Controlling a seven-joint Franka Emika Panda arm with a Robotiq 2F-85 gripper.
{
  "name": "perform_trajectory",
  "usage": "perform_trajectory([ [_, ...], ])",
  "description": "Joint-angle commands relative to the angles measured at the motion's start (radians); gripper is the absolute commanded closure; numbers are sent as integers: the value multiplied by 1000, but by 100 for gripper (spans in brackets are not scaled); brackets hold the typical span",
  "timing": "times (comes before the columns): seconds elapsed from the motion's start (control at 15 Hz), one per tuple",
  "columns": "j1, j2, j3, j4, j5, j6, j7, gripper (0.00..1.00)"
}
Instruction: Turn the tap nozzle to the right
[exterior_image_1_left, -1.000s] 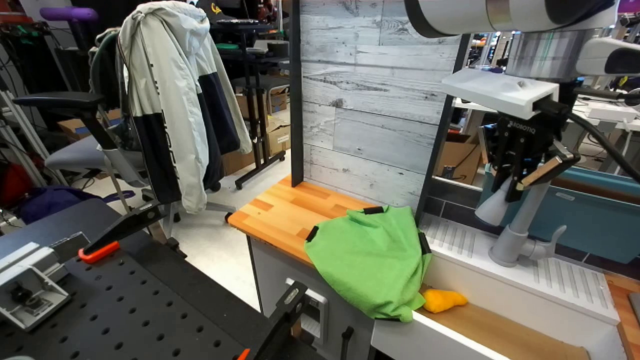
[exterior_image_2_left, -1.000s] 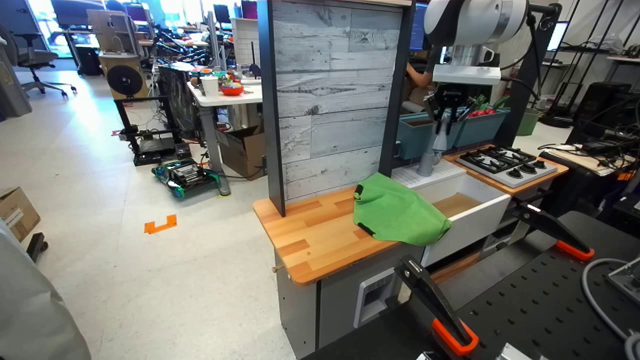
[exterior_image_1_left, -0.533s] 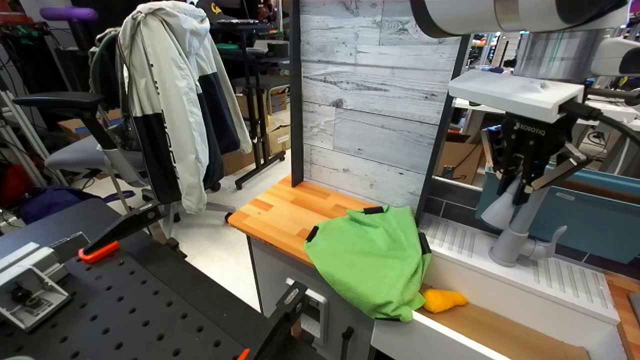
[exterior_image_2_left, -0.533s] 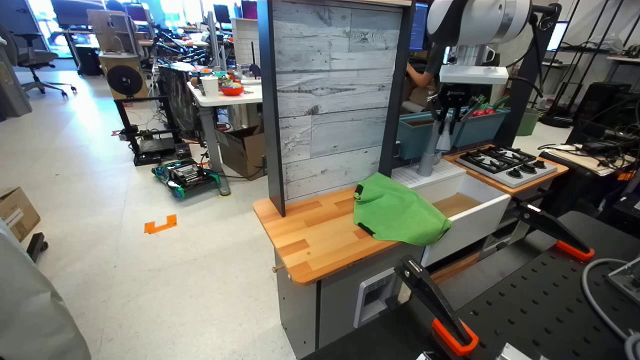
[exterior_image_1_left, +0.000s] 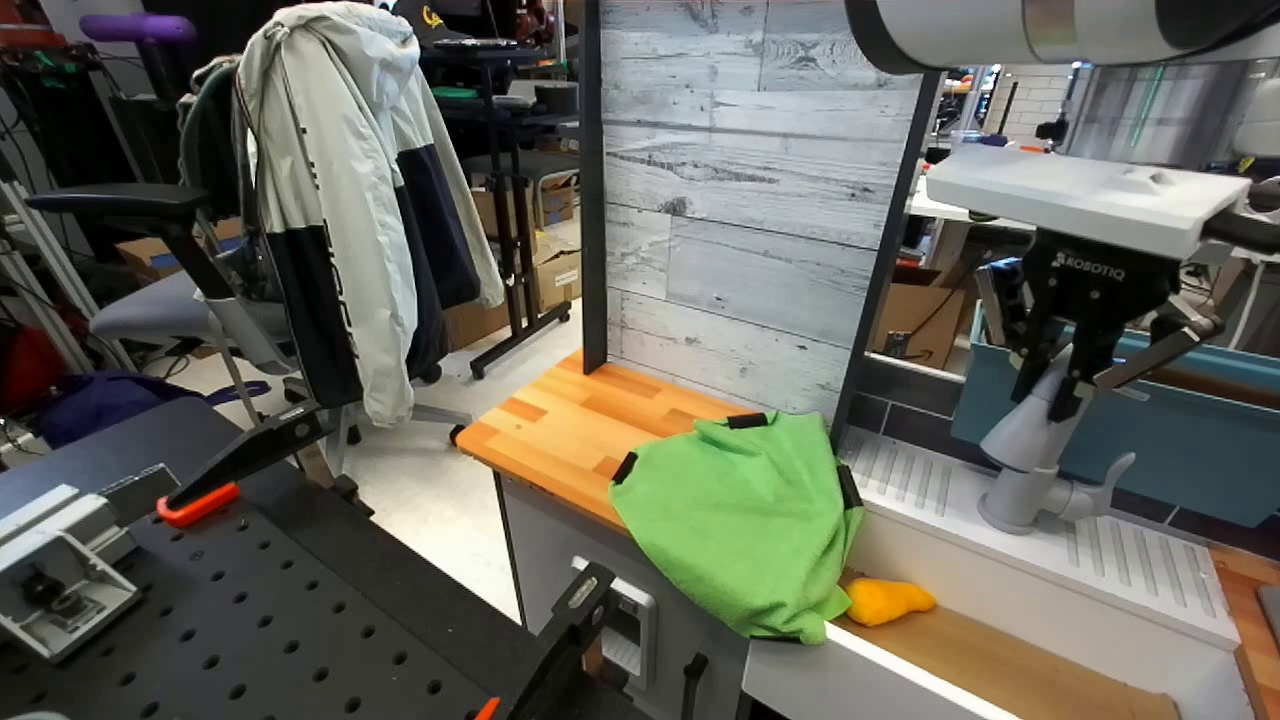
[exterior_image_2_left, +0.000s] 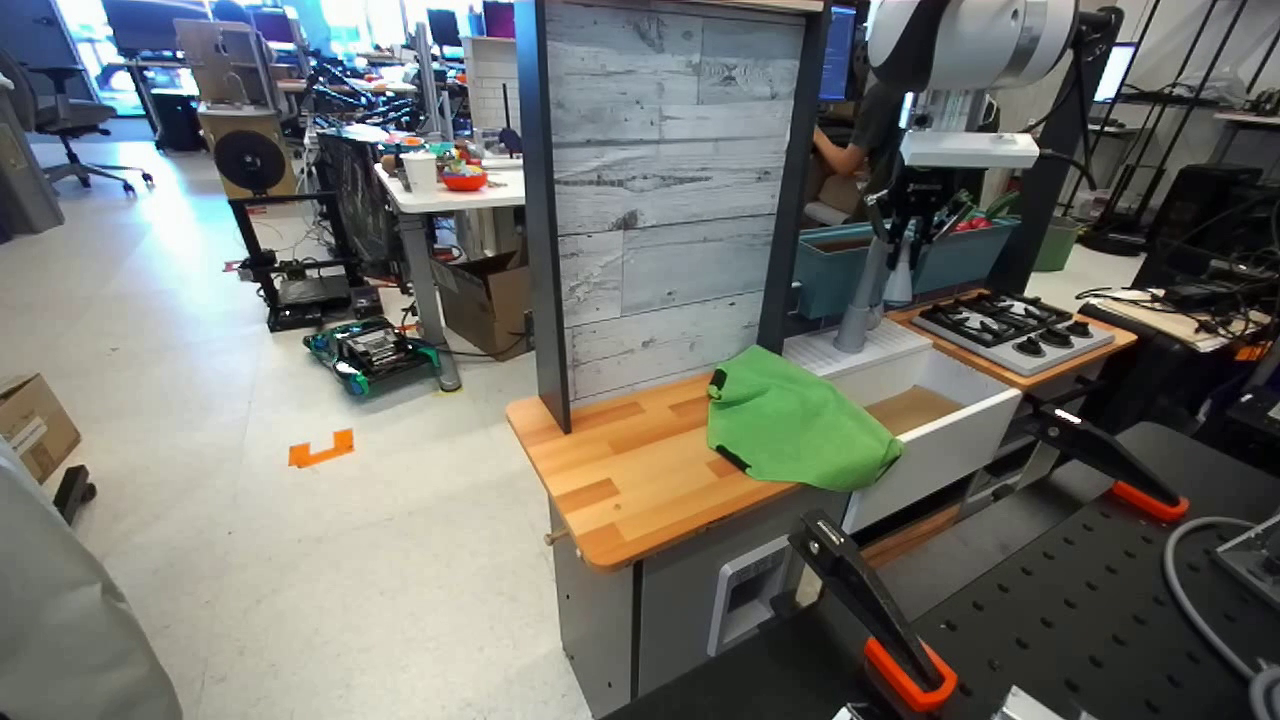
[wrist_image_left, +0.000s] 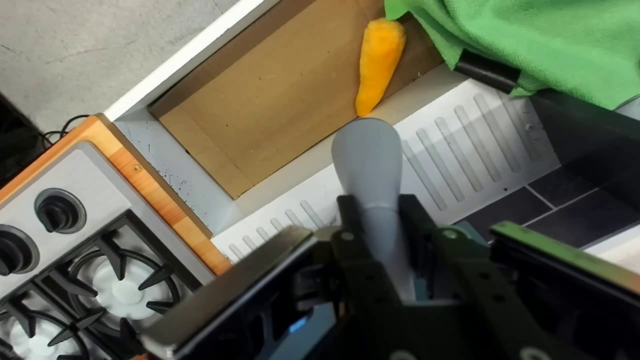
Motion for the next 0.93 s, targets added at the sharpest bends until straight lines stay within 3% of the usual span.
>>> perform_trajectory([
  [0.0, -59, 7, 18, 30, -9, -23, -74, 94],
  [0.87, -140, 6, 61, 57, -12, -64, -235, 94],
])
